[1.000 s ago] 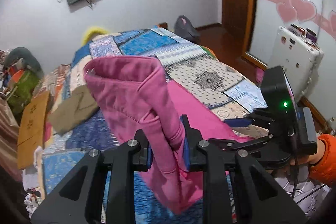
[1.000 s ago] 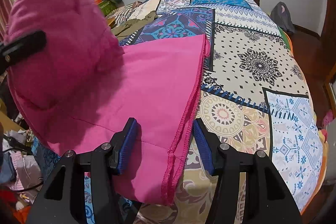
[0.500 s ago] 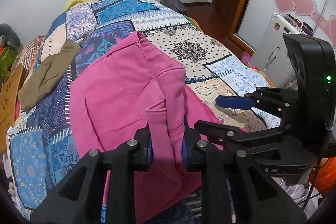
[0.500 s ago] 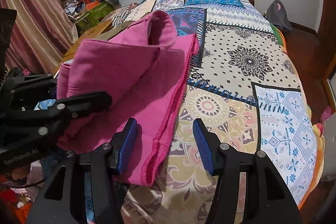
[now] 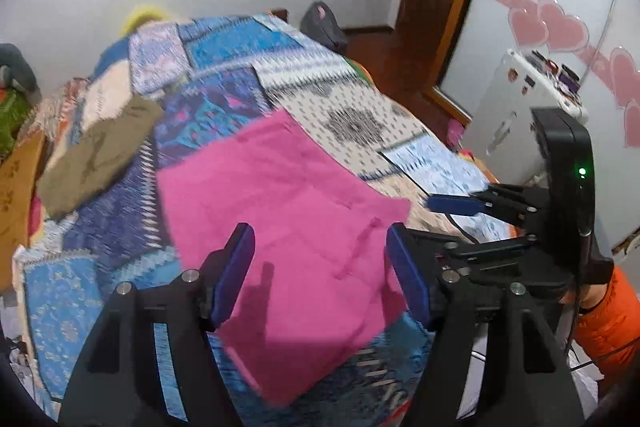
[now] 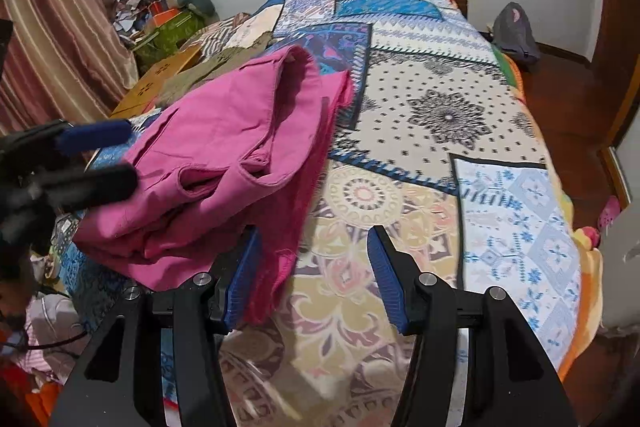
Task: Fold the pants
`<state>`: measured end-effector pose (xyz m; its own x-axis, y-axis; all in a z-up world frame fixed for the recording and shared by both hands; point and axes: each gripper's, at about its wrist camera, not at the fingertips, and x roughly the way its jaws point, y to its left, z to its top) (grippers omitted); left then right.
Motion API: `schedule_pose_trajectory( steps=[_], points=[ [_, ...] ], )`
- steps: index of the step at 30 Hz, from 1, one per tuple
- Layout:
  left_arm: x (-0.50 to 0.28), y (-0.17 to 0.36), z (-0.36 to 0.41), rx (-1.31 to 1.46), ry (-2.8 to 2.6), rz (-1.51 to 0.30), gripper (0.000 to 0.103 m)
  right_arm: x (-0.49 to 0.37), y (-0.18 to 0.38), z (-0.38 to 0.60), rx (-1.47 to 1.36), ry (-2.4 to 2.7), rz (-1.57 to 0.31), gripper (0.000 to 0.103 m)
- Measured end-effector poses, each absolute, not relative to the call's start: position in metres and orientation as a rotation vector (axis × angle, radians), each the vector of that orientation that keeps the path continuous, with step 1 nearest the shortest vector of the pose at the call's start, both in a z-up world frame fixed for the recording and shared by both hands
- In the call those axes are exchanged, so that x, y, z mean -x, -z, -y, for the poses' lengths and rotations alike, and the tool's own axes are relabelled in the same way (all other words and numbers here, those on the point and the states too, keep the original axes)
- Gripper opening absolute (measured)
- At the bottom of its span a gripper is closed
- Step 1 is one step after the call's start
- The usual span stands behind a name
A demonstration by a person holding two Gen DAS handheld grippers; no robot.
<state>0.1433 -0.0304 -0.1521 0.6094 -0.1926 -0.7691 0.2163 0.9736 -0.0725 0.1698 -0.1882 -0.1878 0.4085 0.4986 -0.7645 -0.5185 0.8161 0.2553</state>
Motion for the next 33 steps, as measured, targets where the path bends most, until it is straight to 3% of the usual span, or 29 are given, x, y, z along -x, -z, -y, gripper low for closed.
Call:
schedule_pose_trajectory(
  steps=[4, 11, 16, 28, 30, 33],
  points=[
    [-0.153, 0.147, -0.004, -0.031, 0.174, -0.884, 0.075, -0.17, 0.173, 0.199, 0.002, -0.625, -0.916, 0.051],
    [-0.146, 0.192, -0.027, 0.012, 0.151, -1.016, 0.075, -0.166, 0.15, 0.182, 0.007, -0.658, -0.856, 0.051],
    [-0.135, 0.209, -0.01, 0.003, 0.121, -0.984, 0.087, -0.164, 0.15, 0.159, 0.01, -0.693, -0.842, 0.064],
    [-0.142, 0.191, -0.026, -0.021, 0.088, -0.945, 0.087, -0.163, 0.197, 0.159, 0.003, -0.654, -0.968, 0.064],
    [-0.15, 0.184, -0.037, -0.034, 0.054, -0.933, 0.087, -0.166, 0.201, 0.162, 0.025, -0.643, -0.962, 0.073],
    [-0.165, 0.177, -0.056, -0.03, 0.019, -0.921, 0.087, -0.17, 0.202, 0.16, 0.058, -0.642, -0.956, 0.073]
  ],
)
